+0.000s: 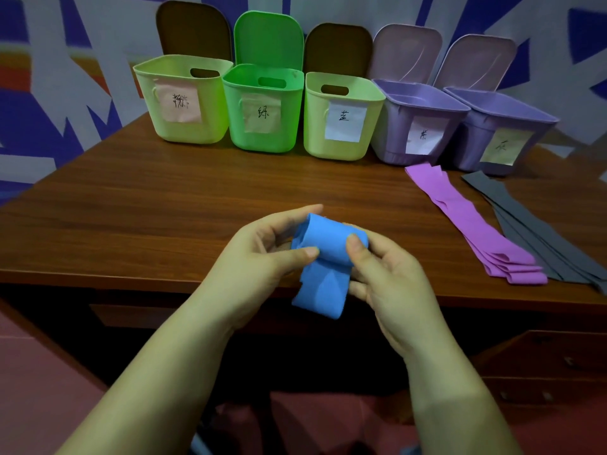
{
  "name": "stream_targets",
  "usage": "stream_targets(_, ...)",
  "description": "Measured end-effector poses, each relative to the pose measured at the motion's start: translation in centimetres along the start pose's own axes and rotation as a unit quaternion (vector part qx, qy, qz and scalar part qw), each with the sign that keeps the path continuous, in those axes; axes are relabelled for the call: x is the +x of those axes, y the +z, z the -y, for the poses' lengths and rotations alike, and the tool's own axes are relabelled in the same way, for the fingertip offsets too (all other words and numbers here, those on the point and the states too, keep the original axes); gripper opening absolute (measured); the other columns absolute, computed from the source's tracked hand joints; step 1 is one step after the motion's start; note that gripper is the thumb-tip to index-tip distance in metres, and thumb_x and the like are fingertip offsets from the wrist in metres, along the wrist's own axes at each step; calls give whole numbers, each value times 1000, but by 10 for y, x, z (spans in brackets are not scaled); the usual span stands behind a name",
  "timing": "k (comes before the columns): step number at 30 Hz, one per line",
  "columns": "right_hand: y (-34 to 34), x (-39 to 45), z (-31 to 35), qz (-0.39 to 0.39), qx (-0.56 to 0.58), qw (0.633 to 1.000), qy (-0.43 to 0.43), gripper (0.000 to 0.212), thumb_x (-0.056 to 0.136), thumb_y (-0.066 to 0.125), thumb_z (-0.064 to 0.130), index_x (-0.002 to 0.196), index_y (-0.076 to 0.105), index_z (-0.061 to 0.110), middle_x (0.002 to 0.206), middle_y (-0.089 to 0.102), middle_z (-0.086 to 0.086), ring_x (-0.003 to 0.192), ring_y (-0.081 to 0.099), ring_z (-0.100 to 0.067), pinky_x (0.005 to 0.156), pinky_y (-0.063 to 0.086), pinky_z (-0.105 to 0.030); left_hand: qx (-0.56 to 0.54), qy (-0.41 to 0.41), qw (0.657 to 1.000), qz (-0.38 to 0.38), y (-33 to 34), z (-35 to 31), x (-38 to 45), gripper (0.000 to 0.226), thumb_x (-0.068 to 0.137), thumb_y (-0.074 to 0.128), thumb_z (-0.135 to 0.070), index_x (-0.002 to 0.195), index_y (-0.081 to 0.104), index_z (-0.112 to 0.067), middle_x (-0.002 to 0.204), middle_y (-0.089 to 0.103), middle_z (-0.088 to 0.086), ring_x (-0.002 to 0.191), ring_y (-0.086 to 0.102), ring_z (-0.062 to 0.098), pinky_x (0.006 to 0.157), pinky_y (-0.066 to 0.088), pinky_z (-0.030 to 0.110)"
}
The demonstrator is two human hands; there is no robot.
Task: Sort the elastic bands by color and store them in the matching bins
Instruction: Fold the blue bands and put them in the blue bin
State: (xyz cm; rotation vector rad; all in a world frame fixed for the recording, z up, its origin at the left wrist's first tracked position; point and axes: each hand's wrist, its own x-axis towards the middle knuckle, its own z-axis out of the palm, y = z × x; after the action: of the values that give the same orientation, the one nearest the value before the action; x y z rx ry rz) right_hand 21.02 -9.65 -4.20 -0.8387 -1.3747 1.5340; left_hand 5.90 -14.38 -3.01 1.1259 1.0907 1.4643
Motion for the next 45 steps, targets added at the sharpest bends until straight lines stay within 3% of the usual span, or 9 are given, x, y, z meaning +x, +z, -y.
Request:
stream_targets(3, -1, 0, -5, -23, -27, 998, -43, 30, 81, 69, 28, 110, 62, 25, 116, 68, -2, 111, 63, -16, 98, 49, -40, -25, -23, 999, -12, 2, 2, 0, 48, 68, 64, -16, 115, 63, -22, 102, 68, -3, 84, 61, 15, 75, 47, 22)
stream_targets(7, -2, -4, -6, -9, -10, 996, -87, 37, 83, 62, 2, 115, 58, 21, 115, 67, -2, 107, 64, -9, 84, 50, -17, -32, -56, 997, -46, 7, 3, 2, 44, 68, 71, -23, 110, 65, -16, 102, 72, 8, 103, 65, 27, 98, 45, 47)
stream_targets(11, -4, -4, -5, 5, -3, 995, -95, 43, 78, 71, 12, 117, 58, 23, 119, 65, -4, 112, 61, -13, 87, 51, -22, -74, -50, 996, -25, 5, 1, 3, 45, 65, 75, -8, 108, 65, -11, 94, 74, 6, 85, 70, 18, 79, 56, 30)
stream_targets(15, -6, -2, -4, 0, -47, 997, -68, 36, 75, 65, 33, 111, 62, 27, 117, 67, 2, 110, 62, -11, 95, 50, -34, -92, -26, 995, -13, 7, 0, 1, 42, 67, 66, -4, 108, 65, -14, 78, 70, -1, 54, 53, 7, 52, 42, 16)
stream_targets(21, -5, -4, -3, 10, -32, 995, -94, 42, 68, 69, 20, 109, 60, 24, 111, 69, 0, 103, 65, -9, 85, 51, -22, -124, -49, 991, 4, 4, 0, -3, 45, 67, 69, -6, 112, 63, -12, 99, 70, 6, 87, 67, 14, 72, 56, 23)
stream_targets(27, -6, -6, -5, 29, -8, 994, -103, 61, 70, 75, -2, 121, 54, 22, 118, 64, -5, 109, 63, -14, 84, 53, -24, -118, -62, 991, -16, 4, 1, 0, 42, 65, 76, -6, 105, 64, -13, 91, 72, 6, 81, 69, 15, 70, 58, 26)
stream_targets(35, -6, -5, -3, 25, -105, 992, -63, 40, 68, 73, 41, 105, 63, 30, 106, 70, 10, 101, 65, -8, 80, 54, -29, -73, -12, 997, -18, 4, 5, -3, 42, 62, 68, -1, 101, 66, -17, 89, 74, 2, 75, 68, 10, 63, 53, 19)
stream_targets(37, -6, -5, -4, 35, -81, 994, -64, 32, 71, 70, 30, 101, 64, 23, 99, 72, 8, 92, 67, -8, 70, 55, -25, -48, 1, 999, -18, 3, 2, -3, 41, 61, 68, -1, 99, 66, -17, 87, 73, 0, 72, 67, 9, 60, 51, 17)
stream_targets(45, -1, -8, -9, 12, -104, 985, -139, 48, 68, 81, 13, 108, 62, 29, 112, 68, 13, 106, 63, -7, 86, 48, -19, -67, -54, 996, -36, 7, -4, 1, 15, 69, 69, -22, 73, 55, -17, 74, 57, 1, 61, 53, 10, 51, 45, 18)
